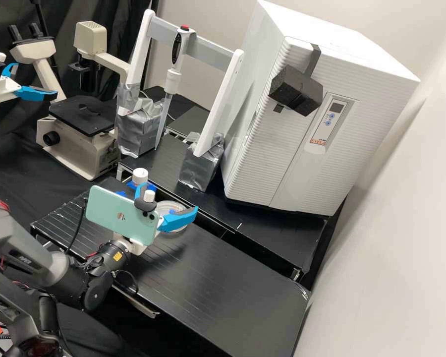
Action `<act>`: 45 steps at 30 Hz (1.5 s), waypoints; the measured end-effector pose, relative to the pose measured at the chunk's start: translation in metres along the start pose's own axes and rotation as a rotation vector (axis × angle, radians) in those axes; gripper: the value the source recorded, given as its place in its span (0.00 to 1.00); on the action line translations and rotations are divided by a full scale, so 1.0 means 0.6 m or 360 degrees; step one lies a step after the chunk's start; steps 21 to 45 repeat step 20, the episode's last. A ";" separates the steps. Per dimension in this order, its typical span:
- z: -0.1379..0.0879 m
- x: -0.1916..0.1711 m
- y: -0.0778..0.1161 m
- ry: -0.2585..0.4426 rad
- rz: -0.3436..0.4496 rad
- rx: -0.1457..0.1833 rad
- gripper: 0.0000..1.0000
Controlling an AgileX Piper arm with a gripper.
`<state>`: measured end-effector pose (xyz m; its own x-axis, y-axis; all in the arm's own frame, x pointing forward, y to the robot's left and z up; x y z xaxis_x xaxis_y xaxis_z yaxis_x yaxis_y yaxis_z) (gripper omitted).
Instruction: Close the lid
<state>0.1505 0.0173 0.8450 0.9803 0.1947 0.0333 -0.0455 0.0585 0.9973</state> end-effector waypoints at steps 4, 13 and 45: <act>-0.021 0.002 0.004 0.0091 0.0086 0.0053 1.00; -0.048 0.012 0.001 0.0180 0.0245 0.0297 1.00; -0.047 0.017 -0.005 0.0181 0.0202 0.0354 1.00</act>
